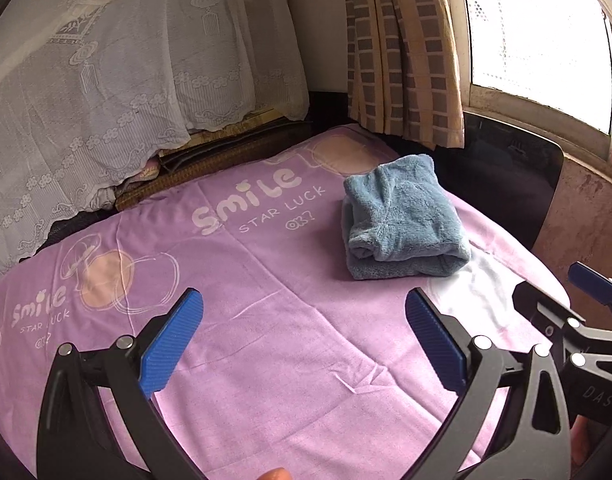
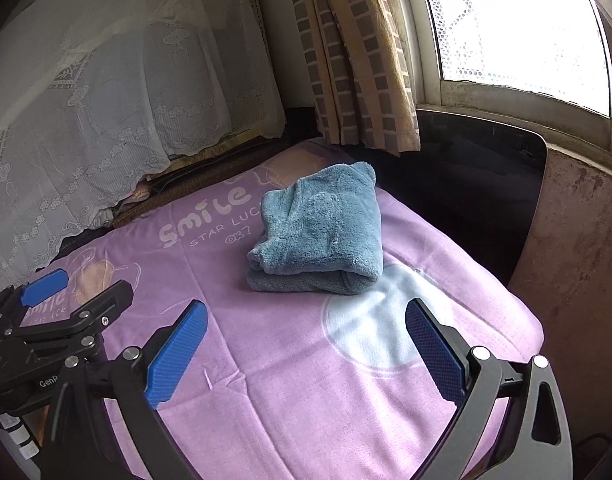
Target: Fold small clothes
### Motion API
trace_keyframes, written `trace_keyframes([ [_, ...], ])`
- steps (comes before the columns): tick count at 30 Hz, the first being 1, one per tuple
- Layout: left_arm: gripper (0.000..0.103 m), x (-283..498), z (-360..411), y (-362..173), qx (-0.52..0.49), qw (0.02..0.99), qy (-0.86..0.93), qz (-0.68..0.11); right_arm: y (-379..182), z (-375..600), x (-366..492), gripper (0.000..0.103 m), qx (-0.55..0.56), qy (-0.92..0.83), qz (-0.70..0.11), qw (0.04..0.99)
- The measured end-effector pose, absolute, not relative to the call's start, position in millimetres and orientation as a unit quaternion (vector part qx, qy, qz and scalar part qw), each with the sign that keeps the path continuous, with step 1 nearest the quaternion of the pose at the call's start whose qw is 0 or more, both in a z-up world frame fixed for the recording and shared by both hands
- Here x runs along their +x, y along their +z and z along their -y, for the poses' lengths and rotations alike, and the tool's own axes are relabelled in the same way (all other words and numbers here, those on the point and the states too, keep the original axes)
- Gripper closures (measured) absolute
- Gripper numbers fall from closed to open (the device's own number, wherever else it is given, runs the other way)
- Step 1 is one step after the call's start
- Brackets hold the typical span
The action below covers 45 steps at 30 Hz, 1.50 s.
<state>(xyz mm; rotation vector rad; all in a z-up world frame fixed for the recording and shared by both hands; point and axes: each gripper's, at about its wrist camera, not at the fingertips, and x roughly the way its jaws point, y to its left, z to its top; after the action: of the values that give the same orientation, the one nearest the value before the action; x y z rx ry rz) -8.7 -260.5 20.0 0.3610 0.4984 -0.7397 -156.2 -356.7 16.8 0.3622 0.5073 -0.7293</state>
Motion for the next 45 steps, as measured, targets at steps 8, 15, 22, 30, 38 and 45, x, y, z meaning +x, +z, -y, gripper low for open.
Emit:
trace_keyframes([
  [8, 0.004, -3, 255, 15, 0.162, 0.882, -0.355, -0.263, 15, 345, -149, 0.003, 0.169, -0.354, -0.248, 0.886],
  [15, 0.004, -1, 246, 23, 0.148, 0.888, -0.353, -0.255, 22, 337, -148, 0.003, 0.172, -0.335, -0.223, 0.899],
  [22, 0.004, -1, 247, 21, 0.15, 0.888, -0.352, -0.255, 20, 336, -148, 0.003, 0.166, -0.338, -0.222, 0.899],
  [30, 0.004, 1, 249, 19, 0.154, 0.887, -0.351, -0.258, 17, 338, -147, 0.003, 0.168, -0.337, -0.221, 0.899],
  [38, 0.004, 6, 248, 15, 0.148, 0.882, -0.361, -0.266, 15, 336, -147, 0.003, 0.153, -0.343, -0.219, 0.901],
  [45, 0.004, 10, 248, 12, 0.137, 0.877, -0.373, -0.272, 15, 335, -145, 0.003, 0.144, -0.346, -0.215, 0.902],
])
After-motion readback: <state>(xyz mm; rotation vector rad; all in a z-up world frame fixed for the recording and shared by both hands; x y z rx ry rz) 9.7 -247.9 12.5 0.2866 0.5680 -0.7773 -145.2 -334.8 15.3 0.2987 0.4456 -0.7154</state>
